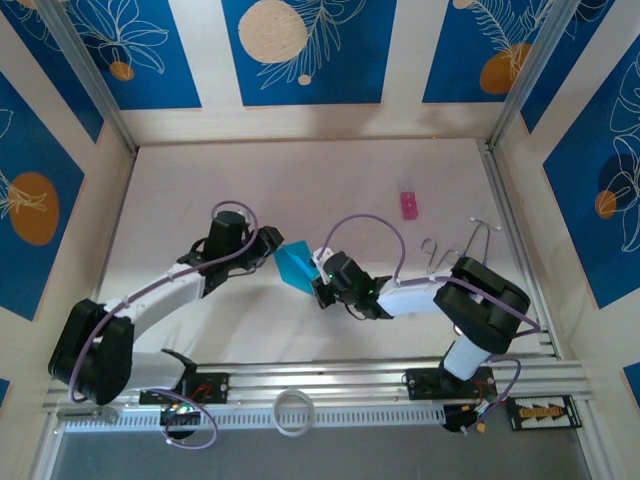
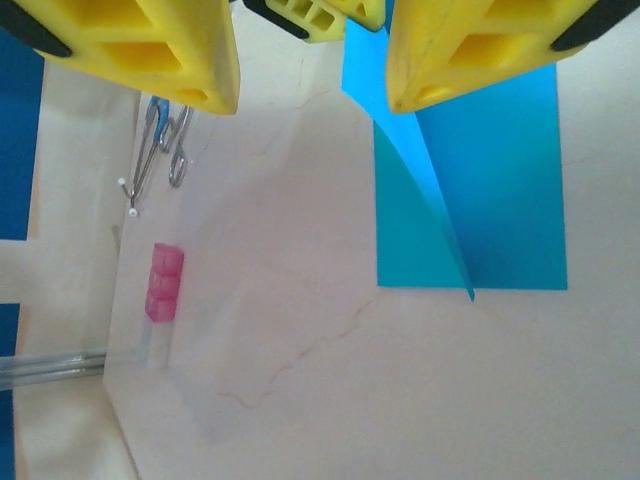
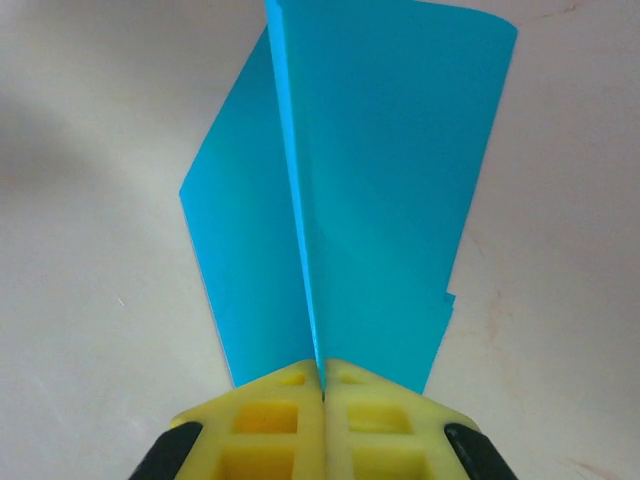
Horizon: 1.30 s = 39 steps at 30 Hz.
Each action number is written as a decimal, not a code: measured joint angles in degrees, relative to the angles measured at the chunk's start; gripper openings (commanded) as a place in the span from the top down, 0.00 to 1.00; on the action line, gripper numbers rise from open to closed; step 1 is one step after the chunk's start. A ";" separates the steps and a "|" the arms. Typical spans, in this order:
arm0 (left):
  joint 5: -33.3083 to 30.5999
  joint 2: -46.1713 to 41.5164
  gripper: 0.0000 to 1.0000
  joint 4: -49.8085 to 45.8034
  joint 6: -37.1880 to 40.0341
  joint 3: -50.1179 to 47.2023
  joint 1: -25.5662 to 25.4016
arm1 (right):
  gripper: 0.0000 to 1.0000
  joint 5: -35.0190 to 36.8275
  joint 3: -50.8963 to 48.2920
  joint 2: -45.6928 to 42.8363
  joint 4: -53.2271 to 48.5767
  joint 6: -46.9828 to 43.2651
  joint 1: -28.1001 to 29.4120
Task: Fold a paper plane with a square sheet of paper (pick it up from the middle)
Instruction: Fourth fold the wing at the center of the table.
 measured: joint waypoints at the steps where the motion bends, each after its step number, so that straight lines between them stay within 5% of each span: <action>1: -0.37 -0.37 0.57 -0.31 0.20 -0.09 0.04 | 0.99 -0.72 -0.09 0.00 0.59 1.01 -0.33; 20: -1.29 1.42 0.64 -1.79 0.31 -1.40 0.11 | 0.99 -9.55 -3.08 3.30 7.69 14.56 -4.04; 31: 2.34 5.68 0.85 0.15 0.63 -1.51 0.11 | 0.99 -12.24 -5.84 3.89 13.20 20.46 -5.33; 39: 6.84 12.22 0.89 2.40 0.81 -1.49 0.11 | 0.99 -19.12 -7.17 3.89 16.15 24.65 -9.01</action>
